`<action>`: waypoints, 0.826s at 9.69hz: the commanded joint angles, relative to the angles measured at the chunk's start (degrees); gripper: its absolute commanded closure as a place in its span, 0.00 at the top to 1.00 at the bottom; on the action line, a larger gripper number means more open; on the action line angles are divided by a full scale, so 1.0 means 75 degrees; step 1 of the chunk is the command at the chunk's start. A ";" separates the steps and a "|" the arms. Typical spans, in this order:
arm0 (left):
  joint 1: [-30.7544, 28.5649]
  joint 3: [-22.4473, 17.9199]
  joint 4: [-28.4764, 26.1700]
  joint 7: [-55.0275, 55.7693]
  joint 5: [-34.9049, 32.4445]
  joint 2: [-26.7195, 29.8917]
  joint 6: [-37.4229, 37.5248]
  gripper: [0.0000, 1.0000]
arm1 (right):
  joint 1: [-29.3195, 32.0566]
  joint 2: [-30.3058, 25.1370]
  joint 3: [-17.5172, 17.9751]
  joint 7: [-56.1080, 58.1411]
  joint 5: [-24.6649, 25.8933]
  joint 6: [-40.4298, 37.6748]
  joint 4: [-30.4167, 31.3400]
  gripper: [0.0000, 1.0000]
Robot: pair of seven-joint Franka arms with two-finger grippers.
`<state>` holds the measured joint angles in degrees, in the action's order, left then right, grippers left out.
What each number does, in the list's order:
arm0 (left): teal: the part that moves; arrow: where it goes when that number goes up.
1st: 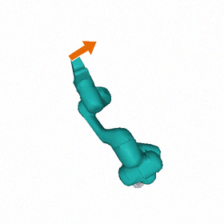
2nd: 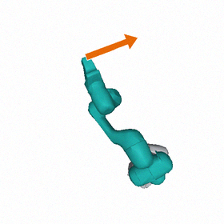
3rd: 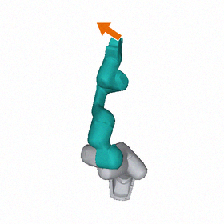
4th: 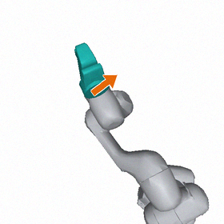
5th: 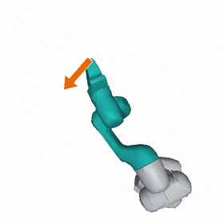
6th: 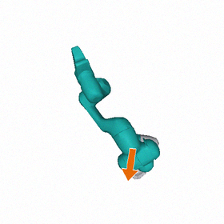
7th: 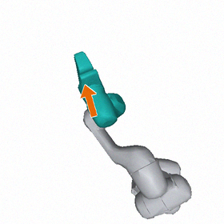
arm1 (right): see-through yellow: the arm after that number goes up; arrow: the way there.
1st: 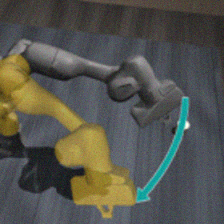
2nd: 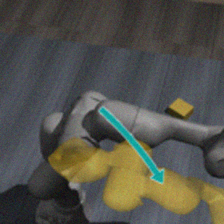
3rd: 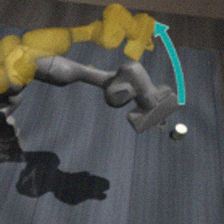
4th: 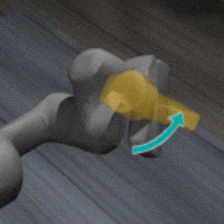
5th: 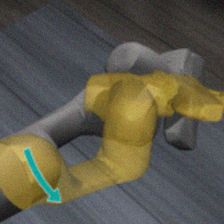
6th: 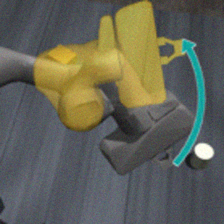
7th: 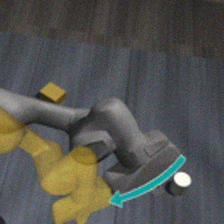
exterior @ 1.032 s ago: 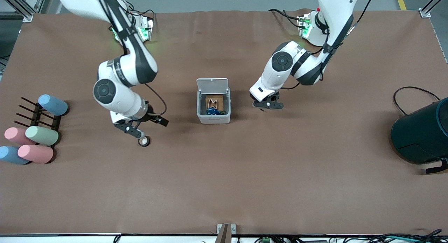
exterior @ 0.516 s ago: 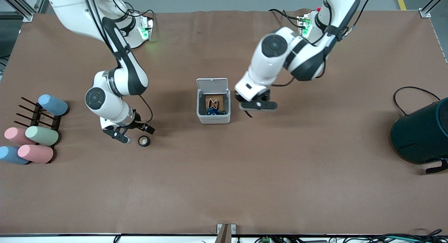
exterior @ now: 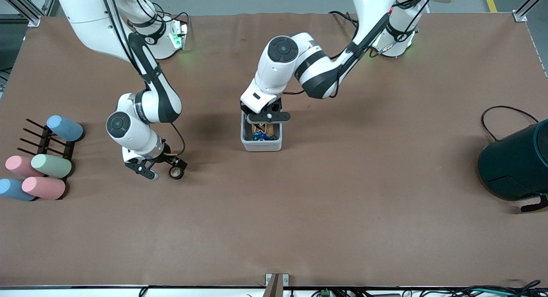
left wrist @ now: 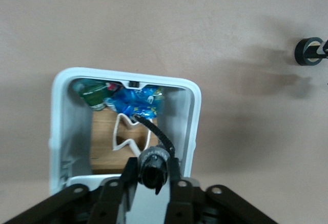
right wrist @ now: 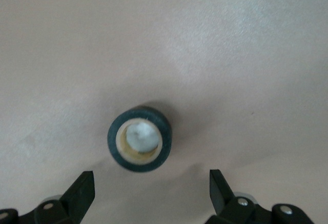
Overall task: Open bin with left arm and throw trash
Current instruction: 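Grasp the tape roll with the right gripper while the left gripper drops the cable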
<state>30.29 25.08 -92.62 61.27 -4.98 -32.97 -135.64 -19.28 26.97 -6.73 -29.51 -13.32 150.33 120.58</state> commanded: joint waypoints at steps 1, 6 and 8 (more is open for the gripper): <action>-0.0100 -0.0015 0.0079 0.0314 -0.0004 0.0001 0.0003 1.00 | 0.0169 0.0468 0.0124 -0.0014 0.0042 0.0042 -0.0535 0.99; -0.1796 -0.0039 0.0126 -0.1030 -0.0086 0.1580 0.2669 1.00 | 0.0087 0.0716 0.0124 -0.0085 0.0030 0.0054 -0.0772 0.68; -0.2558 -0.0016 0.0138 -0.2115 -0.0075 0.2271 0.3678 1.00 | 0.0144 0.0717 0.0136 -0.0061 0.0030 0.0018 -0.0819 0.28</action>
<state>13.63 24.55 -90.20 49.43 -5.22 -19.86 -111.91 -19.10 31.76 -6.26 -29.69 -13.33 150.69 115.36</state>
